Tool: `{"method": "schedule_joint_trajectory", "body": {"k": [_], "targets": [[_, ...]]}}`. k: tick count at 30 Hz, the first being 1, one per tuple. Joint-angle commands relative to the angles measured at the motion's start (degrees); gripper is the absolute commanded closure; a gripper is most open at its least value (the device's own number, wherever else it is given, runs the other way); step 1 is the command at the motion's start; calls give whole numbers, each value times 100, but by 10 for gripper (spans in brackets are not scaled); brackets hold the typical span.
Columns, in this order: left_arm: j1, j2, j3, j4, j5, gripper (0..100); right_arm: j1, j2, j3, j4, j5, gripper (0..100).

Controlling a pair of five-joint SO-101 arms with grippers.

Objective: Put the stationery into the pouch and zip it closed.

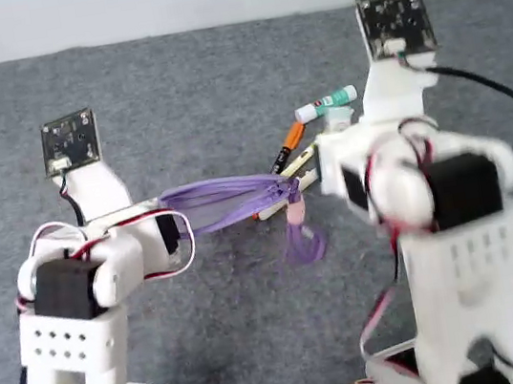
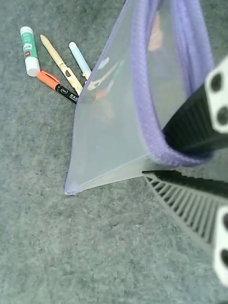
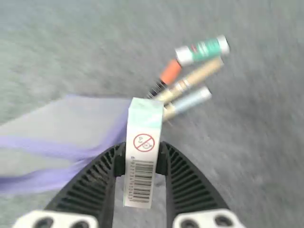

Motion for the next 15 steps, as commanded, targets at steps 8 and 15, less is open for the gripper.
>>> {"method": "schedule_joint_trajectory", "body": {"k": [8, 15], "targets": [[62, 343, -303, 0, 264, 989, -1596, -2378, 2884, -3538, -35, 991], [53, 316, -303, 0, 334, 989, -2141, -3284, 5108, -6229, 510, 991]]}}
